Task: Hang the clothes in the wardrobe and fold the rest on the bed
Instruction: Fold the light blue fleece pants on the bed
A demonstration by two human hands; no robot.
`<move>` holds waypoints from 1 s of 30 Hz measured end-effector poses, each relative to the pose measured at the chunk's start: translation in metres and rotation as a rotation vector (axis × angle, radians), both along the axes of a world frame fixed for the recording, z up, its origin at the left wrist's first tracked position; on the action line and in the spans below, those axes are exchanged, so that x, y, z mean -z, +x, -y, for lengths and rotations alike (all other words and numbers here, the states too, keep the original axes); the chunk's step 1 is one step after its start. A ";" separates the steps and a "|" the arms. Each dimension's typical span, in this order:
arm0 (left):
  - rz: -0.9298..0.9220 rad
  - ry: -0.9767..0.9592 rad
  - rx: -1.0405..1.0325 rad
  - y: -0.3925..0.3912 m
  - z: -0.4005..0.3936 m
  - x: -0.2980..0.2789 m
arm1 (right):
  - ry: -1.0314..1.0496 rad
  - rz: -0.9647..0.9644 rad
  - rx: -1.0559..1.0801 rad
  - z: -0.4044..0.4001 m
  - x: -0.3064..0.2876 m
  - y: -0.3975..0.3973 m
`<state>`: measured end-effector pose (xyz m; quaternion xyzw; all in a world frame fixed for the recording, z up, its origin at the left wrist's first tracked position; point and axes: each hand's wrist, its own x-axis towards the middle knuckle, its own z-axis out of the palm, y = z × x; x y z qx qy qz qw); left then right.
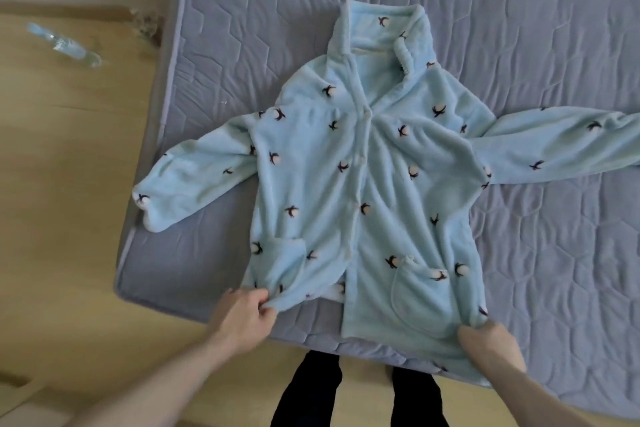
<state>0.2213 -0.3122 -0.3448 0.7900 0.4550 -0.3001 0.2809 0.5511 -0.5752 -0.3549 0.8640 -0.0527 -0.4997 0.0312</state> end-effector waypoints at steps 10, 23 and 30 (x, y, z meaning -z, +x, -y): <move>0.052 -0.038 -0.445 -0.015 -0.055 0.023 | 0.296 0.302 -0.389 -0.050 0.007 -0.018; 0.105 -0.620 -0.861 0.008 -0.005 0.062 | 0.508 -0.093 -0.238 -0.148 0.046 -0.136; 0.031 -0.623 -0.832 -0.005 -0.043 0.059 | 0.681 -0.069 -0.650 -0.144 0.041 -0.125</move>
